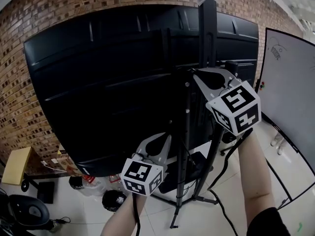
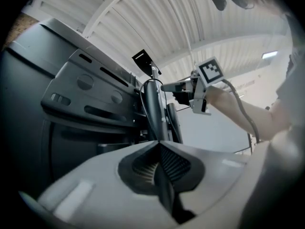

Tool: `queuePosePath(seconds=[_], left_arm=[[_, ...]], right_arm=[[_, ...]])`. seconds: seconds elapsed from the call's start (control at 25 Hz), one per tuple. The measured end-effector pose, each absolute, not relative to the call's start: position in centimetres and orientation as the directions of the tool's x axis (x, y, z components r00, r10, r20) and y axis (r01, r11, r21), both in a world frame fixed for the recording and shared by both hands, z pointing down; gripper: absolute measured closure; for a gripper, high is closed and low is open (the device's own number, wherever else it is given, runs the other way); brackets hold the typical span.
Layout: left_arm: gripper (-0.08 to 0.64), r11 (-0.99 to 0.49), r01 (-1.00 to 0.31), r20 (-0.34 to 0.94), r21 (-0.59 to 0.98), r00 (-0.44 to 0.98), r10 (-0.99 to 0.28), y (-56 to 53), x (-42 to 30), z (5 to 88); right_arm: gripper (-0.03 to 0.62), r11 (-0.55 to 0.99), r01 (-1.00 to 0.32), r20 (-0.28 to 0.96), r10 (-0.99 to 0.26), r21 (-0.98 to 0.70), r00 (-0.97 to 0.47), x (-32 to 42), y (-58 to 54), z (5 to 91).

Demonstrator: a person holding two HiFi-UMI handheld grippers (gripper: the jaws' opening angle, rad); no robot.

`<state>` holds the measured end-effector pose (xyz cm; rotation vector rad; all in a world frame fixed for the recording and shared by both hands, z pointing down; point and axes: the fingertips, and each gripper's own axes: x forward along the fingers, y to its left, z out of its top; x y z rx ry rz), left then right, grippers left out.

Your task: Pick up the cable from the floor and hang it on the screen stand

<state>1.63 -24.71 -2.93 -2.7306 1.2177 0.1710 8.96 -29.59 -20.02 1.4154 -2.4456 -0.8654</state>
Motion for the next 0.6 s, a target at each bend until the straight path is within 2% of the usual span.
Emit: queuePosePath(seconds=[0.28,0.6], left_arm=[[0.555,-0.662,-0.745,-0.167,-0.085,0.665,-0.728,-24.7,1.3,-3.2],[0.555,-0.649,-0.755,-0.178,-0.091,0.654,-0.736,-24.4,0.6,-3.8]], right_arm=[[0.575,0.340,-0.738,-0.093,-0.874,0.583,-0.476,9.6,-31.8,-21.7],[0.575,0.348,-0.759,0.002,-0.909,0.551,-0.416,10.9,-34.9,-18.1]])
